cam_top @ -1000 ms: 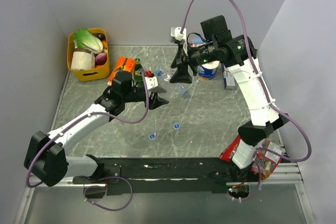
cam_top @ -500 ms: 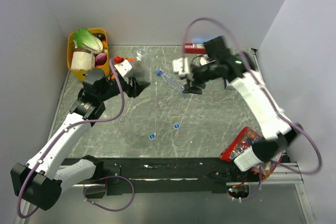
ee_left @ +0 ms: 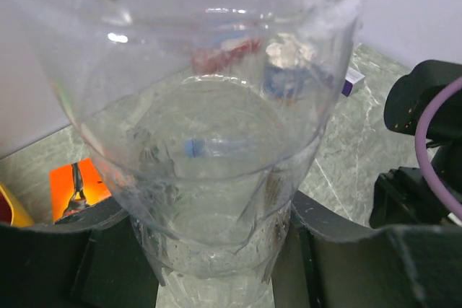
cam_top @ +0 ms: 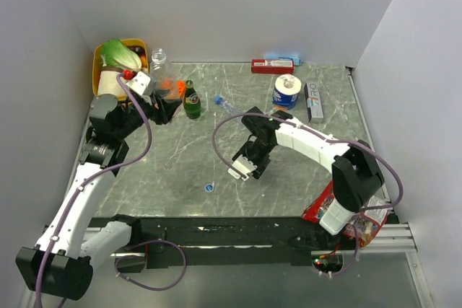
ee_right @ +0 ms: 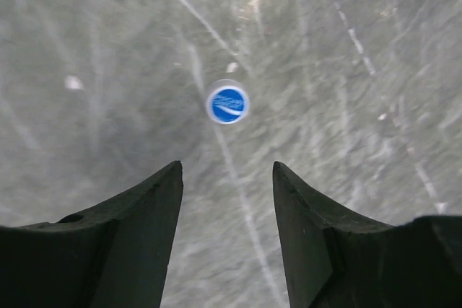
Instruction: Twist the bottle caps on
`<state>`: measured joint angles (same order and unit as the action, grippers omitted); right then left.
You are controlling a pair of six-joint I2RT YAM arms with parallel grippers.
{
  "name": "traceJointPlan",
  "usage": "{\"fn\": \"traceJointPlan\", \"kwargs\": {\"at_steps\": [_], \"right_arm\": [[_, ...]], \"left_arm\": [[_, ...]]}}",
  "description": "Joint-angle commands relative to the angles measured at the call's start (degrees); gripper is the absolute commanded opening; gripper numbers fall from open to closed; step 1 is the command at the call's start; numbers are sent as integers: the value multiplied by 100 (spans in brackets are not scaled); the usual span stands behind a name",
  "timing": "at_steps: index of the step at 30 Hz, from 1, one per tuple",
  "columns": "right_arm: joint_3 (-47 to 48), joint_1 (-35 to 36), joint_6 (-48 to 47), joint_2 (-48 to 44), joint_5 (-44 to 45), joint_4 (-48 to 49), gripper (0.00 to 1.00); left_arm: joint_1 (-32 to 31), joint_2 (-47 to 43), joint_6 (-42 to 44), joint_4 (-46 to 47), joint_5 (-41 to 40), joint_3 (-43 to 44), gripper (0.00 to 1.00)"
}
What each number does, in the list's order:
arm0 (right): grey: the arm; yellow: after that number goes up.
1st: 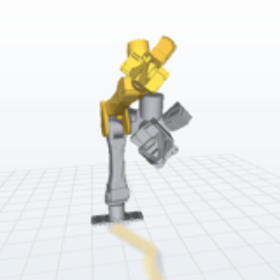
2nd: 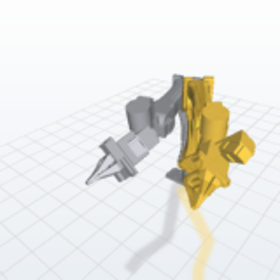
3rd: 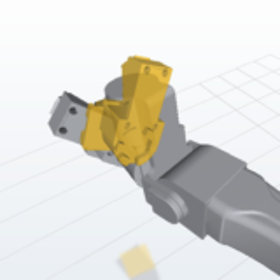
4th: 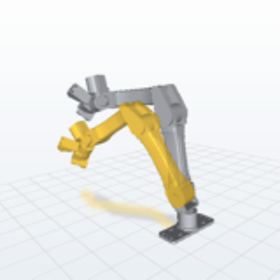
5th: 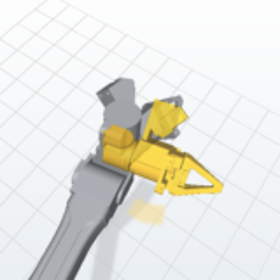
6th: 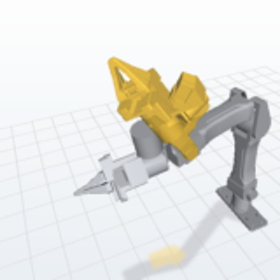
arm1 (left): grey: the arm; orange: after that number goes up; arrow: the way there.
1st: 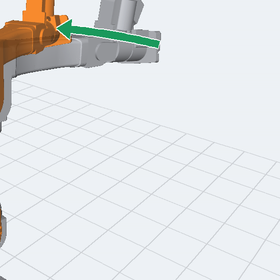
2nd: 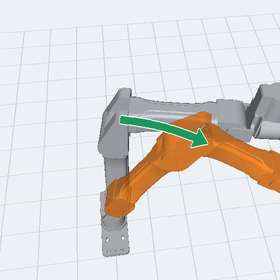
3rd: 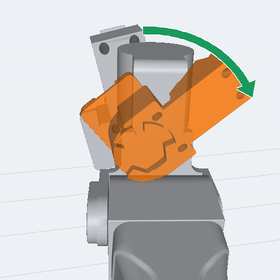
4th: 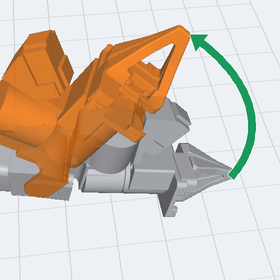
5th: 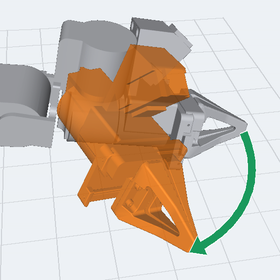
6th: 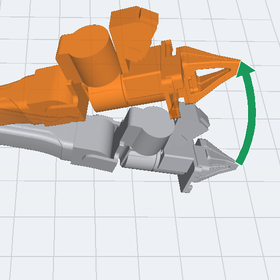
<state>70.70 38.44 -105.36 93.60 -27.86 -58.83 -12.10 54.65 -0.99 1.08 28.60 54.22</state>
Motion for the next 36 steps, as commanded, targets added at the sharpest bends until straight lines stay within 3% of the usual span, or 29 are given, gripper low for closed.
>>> {"fn": "traceJointPlan", "kwargs": {"at_steps": [1, 18, 27, 36], "right_arm": [[-12, 155, -714, 369, 78, 618, 59], [85, 428, -723, 1072, 307, 407, 61], [146, 489, -363, 1222, 325, 354, 53], [146, 551, -134, 1318, 342, 433, 52]], "left_arm": [[129, -148, -226, 129, 146, -60, 4], [173, -25, -155, 120, 287, -42, 7], [181, -60, -191, 173, 339, -148, 7], [181, -69, -199, 191, 357, -218, 8]]}}
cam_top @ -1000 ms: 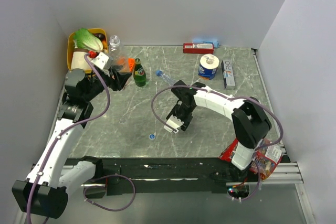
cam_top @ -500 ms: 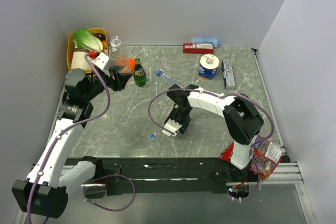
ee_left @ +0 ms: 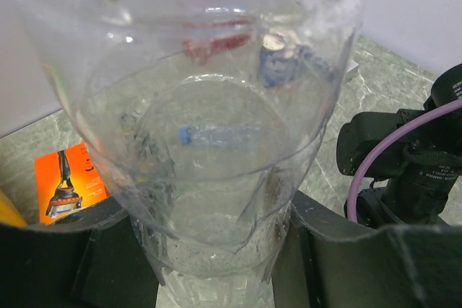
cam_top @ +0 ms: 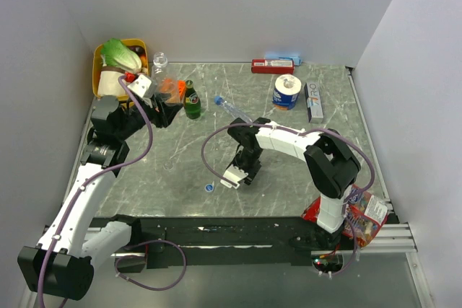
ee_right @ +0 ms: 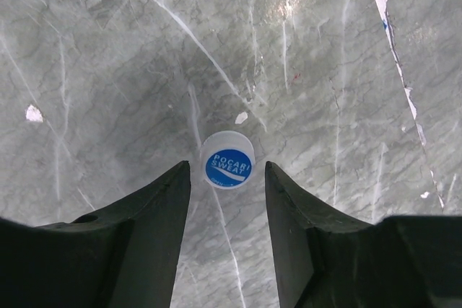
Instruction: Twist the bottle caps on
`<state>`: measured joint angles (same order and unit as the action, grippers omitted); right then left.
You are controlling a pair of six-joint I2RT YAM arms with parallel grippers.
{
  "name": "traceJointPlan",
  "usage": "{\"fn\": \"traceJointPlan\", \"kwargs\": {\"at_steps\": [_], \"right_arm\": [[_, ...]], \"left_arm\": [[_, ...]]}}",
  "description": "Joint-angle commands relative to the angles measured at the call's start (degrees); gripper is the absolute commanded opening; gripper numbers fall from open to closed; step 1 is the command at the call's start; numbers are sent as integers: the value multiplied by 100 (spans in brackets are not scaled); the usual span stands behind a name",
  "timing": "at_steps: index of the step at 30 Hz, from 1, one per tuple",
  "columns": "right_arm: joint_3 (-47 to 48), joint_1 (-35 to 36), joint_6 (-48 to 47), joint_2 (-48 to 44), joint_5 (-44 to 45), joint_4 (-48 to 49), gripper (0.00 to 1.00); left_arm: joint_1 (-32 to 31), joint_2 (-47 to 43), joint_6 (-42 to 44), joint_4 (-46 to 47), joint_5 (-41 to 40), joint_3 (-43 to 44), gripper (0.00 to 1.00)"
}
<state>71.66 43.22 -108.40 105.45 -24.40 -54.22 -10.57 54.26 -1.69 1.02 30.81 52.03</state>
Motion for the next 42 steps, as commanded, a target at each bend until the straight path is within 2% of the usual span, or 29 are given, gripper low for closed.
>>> {"fn": "traceJointPlan", "kwargs": {"at_steps": [1, 13, 18, 21, 27, 28, 30, 34, 42], "right_arm": [[67, 72, 196, 151, -3, -28, 52], [147, 99, 311, 248, -38, -19, 45], [190, 99, 564, 91, -12, 16, 36], [269, -41, 932, -339, -82, -141, 32], [454, -349, 1987, -2105, -618, -923, 27], [489, -350, 2137, -2603, -679, -976, 26], [638, -341, 2601, -3037, -811, -1038, 24], [981, -209, 3394, -3916, -856, -977, 24], [2299, -77, 3518, -3945, -706, -1390, 24]], "left_arm": [[28, -21, -129, 197, 145, 9, 8], [46, 23, -147, 267, 171, -53, 8], [46, 76, 11, 276, 443, -61, 8], [37, 190, 108, 268, 785, -18, 5], [-138, 698, 669, 444, 1602, 184, 1], [-208, 813, 888, 365, 1830, 263, 1], [-506, 1085, 1240, -21, 2043, 457, 1], [-1086, 1271, 2599, -786, 2263, 370, 1], [-2167, 1516, 4290, -1463, 1613, -149, 1]]}}
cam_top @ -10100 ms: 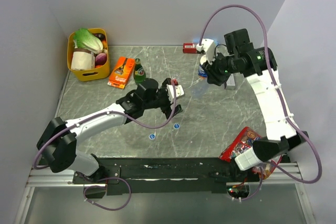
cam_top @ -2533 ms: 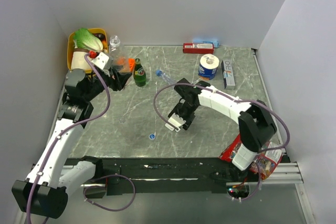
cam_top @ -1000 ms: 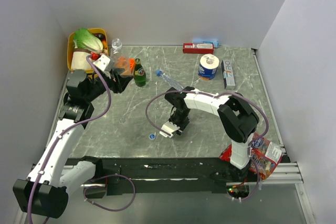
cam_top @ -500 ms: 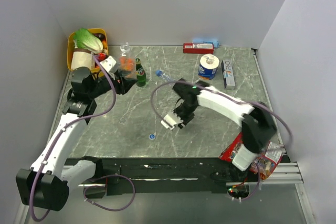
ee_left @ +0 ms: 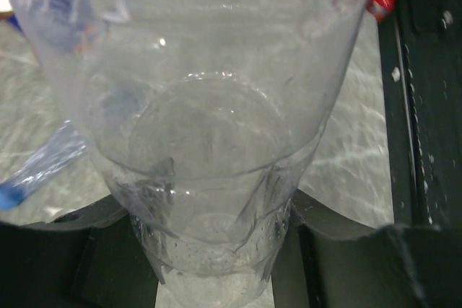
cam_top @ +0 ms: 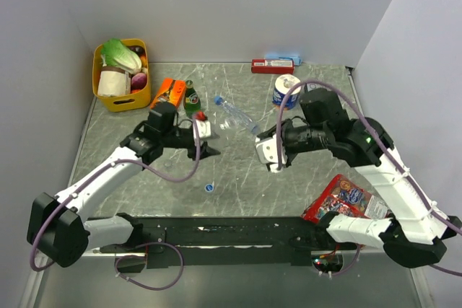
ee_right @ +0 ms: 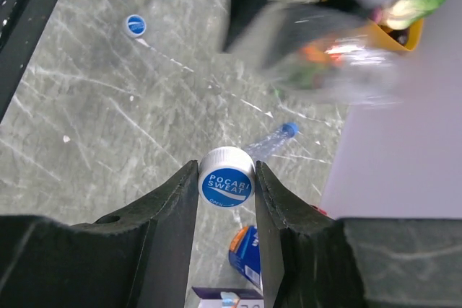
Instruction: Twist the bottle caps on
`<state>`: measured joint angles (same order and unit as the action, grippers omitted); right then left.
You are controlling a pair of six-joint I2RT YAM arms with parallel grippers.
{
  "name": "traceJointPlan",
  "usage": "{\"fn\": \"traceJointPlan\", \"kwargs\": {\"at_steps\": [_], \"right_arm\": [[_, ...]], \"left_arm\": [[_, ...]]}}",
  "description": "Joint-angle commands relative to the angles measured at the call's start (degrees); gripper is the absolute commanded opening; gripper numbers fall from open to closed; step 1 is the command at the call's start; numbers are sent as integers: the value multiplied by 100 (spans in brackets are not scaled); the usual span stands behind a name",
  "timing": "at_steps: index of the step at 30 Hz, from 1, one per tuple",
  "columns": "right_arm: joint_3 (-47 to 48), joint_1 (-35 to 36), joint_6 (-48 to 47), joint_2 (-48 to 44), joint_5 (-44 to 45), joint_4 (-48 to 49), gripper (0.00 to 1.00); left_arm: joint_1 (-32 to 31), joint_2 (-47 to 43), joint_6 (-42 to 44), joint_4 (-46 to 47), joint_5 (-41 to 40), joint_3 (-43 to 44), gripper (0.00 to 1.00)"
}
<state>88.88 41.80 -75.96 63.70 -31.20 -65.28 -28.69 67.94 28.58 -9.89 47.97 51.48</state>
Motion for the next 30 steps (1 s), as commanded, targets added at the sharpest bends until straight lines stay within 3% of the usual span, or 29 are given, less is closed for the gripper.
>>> {"fn": "traceJointPlan", "kwargs": {"at_steps": [1, 5, 14, 30], "right_arm": [[691, 74, 319, 343, -35, -336, 24], [1218, 109, 346, 661, -53, -600, 25], [1097, 425, 29, 740, -44, -925, 27], [332, 838, 46, 775, 632, -47, 27]], "left_arm": [[-409, 201, 1525, -382, -181, -112, 1], [-594, 325, 1932, -146, -489, -287, 1], [-761, 334, 2020, -66, -630, -253, 1], [-831, 237, 2117, 154, -666, -270, 1]]}}
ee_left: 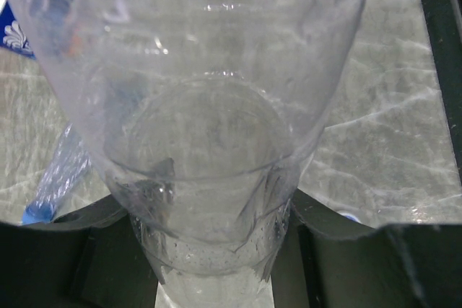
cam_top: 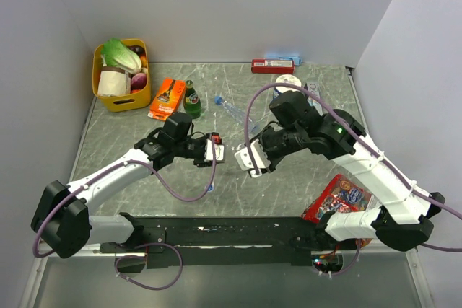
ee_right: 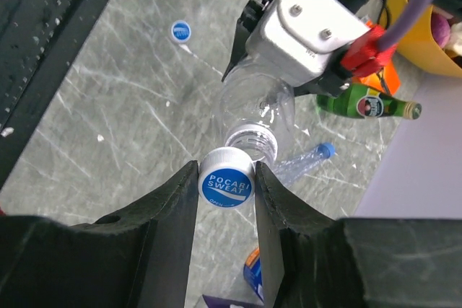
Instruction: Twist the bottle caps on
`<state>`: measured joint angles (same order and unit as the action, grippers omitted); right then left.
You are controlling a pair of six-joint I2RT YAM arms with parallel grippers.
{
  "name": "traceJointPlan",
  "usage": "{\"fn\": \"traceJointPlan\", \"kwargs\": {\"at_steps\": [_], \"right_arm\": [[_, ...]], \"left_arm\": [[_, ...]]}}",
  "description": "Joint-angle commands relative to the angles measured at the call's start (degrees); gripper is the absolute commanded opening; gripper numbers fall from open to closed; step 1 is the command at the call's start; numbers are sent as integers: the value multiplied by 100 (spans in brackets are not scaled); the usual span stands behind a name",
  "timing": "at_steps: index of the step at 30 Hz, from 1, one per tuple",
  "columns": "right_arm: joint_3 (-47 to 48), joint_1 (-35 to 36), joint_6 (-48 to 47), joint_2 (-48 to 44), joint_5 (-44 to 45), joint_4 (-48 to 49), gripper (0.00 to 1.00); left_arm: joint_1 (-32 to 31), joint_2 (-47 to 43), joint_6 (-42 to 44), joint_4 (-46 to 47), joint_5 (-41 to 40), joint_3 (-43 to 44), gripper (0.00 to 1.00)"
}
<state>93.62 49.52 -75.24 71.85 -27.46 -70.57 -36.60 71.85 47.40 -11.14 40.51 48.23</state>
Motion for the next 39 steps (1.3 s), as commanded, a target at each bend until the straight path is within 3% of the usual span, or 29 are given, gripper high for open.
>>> {"fn": "traceJointPlan", "kwargs": {"at_steps": [1, 10, 24, 36, 39], "right_arm": [[-177, 76, 35, -31, 294, 613, 26], [-292, 93, 63, -5, 426, 948, 26], [-213, 67, 159, 92, 153, 263, 25], [-222, -135, 914, 250, 303, 684, 25], [-117, -135, 1527, 434, 364, 720, 25]], "left_arm": [[-49, -154, 244, 287, 88, 64, 1], [-67, -145, 235, 366, 150, 55, 1], [-49, -347, -503, 1289, -87, -340, 1], [-40, -356, -863, 1851, -78, -393, 1], [-49, -330, -1118, 2158, -175, -393, 1]]}}
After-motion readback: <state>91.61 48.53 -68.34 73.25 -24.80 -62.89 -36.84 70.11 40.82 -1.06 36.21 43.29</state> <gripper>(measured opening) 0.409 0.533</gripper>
